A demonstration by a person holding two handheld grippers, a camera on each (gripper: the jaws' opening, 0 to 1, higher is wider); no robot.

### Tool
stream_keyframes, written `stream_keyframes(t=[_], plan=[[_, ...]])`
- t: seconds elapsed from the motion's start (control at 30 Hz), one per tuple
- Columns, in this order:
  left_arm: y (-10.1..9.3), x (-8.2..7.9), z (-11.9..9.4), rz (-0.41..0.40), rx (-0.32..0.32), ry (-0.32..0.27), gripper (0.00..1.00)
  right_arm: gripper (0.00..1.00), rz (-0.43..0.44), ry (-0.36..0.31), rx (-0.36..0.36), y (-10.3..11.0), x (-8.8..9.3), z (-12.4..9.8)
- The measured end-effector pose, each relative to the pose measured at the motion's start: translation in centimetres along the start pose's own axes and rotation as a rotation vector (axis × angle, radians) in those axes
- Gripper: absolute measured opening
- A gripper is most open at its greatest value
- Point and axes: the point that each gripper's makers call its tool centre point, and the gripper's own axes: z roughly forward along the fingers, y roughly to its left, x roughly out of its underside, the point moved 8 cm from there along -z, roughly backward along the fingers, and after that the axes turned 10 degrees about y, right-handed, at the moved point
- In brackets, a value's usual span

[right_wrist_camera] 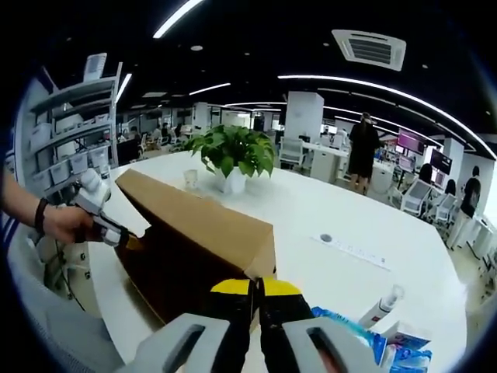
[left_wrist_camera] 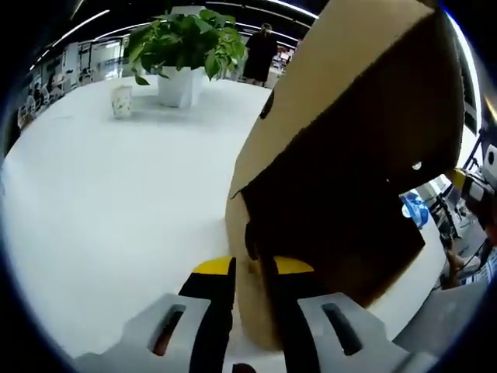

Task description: Operate the shoe box by opening the lid, removing the specified soft item, and placing it in the target area until the item is outside and the box remains undamaged.

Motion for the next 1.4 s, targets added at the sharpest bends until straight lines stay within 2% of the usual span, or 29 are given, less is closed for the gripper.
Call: stream_keyframes(t=[0.13,0.43,0.6,0.77,1.4], plan=[[0.2,-0.3,-1.1,0.040,-0.004,-0.029,0.18,0.00,0.010,0.002,-0.003,0.2,0.4,-0.1],[0.0,-0.8,-3.2,0.076,0.011,-0.106,0.17,0.00,0.023,0.028,-0.018,0.8,1.7,-0.2],[-0.4,-0.6,-3.5,0.108,0.020,-0.107,0.16,0.00,0.040,0.045,-0.027,0.9,2.5,-0.1],[-0.2,-0.2,-3.8,0.095,0.019,-0.105,0.15,0.00,0.040,0.072,-0.036,1.2,3.3,-0.1],[-0.2,0.6,-5.1,0.115,0.056,-0.121,0.13,0.00,0.074,0.112,-0.062,1.7,5.0,0.2]])
